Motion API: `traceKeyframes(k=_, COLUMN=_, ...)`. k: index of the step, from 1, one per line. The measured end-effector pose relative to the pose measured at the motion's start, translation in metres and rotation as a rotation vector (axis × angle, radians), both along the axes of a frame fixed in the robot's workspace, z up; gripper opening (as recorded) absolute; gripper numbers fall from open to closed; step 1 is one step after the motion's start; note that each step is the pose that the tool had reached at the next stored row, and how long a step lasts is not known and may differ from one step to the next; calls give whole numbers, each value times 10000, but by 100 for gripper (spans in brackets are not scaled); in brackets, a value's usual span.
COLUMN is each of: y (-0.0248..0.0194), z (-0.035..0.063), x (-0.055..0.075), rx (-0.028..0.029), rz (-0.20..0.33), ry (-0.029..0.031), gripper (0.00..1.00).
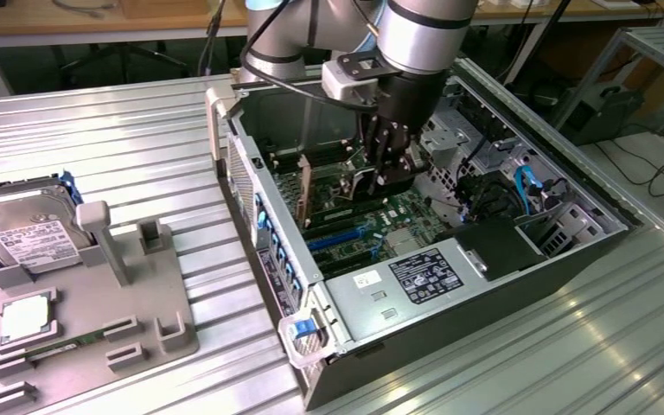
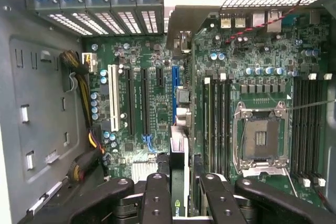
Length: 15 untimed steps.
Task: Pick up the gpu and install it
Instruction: 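Insert the gpu into the slot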
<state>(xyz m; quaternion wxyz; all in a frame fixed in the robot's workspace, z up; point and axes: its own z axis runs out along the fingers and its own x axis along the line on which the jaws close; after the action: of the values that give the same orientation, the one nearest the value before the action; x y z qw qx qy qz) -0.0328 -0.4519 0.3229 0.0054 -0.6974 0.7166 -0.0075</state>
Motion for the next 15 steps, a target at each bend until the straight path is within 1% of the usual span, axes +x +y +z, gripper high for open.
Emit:
traceKeyframes(k=2, y=0, z=-30, x=-22, rx=0, rz=0, ry=11, gripper=27)
traceKeyframes(k=4, y=-26, z=-54, x=-28, rx=-2, rz=2, ry=30, gripper=27)
traceKeyframes(k=5, y=-31, z=-68, x=-32, rx=2, rz=-1, ry=35, gripper=27)
traceKeyframes(k=7, y=-32, z=-92, x=-54, rx=0, rz=0, ry=42, gripper=27)
traceKeyframes(k=9, y=-32, z=-103, x=-66, rx=8, rz=0, ry=64, gripper=27)
traceKeyframes(k=11, y=-40, z=-114, x=-73, rx=7, rz=1, ry=76, gripper=27)
traceKeyframes(k=13, y=-50, z=-159, x=-87, rx=8, rz=0, ry=96, gripper=27)
traceKeyframes(k=15, y=-50, z=-199, x=-131, rx=8, rz=0, ry=99, gripper=27)
